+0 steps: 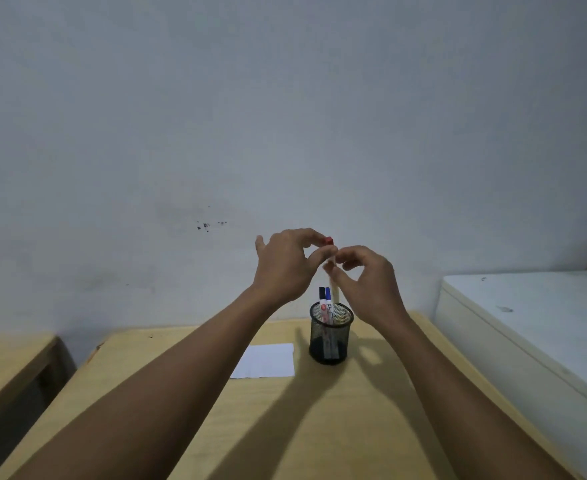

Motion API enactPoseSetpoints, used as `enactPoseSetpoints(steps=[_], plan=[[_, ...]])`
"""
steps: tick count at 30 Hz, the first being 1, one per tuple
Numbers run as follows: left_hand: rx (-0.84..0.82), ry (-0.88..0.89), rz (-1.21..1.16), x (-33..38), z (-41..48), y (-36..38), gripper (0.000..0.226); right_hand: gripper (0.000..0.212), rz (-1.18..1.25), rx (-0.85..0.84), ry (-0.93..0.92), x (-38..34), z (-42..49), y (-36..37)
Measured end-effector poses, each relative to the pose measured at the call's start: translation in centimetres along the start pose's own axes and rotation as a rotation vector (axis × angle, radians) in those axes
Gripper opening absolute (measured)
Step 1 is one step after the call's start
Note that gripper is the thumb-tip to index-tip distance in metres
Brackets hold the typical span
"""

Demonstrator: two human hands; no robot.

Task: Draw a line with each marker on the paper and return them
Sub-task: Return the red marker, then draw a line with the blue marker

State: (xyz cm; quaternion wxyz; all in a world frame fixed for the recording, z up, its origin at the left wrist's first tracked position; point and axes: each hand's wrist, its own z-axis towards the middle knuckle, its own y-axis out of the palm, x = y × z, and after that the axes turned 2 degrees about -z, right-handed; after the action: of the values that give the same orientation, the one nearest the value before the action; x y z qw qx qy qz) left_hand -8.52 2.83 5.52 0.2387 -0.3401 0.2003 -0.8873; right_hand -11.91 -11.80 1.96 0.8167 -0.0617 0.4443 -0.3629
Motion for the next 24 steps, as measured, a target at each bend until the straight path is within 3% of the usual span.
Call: enactPoseSetpoints(steps=[4, 9, 12, 18, 24], plan=[[-0.048, -0.065, -0.003, -2.4, 1.7, 3.4, 0.034, 0.014, 0.034, -0.001, 0.062, 3.3, 2.2, 0.6], [-0.187, -0.178, 0.129, -6.7, 2.4, 7.9, 0.03, 0.046, -0.046, -0.075, 0.109, 7.3, 3.2, 1.9], [-0.292, -0.25, 0.189, -8.2, 2.5, 10.0, 0.033, 0.052, -0.105, -0.147, 0.106, 9.2, 3.3, 2.7], [-0.451, -0.309, 0.301, -10.1, 2.9, 12.1, 0.039, 0.029, -0.199, -0.242, 0.163, 11.9, 3.4, 4.1], [-0.448, -0.341, 0.209, -10.9, 3.0, 12.9, 0.028, 0.017, -0.251, -0.26, 0.148, 12.4, 3.1, 4.5]])
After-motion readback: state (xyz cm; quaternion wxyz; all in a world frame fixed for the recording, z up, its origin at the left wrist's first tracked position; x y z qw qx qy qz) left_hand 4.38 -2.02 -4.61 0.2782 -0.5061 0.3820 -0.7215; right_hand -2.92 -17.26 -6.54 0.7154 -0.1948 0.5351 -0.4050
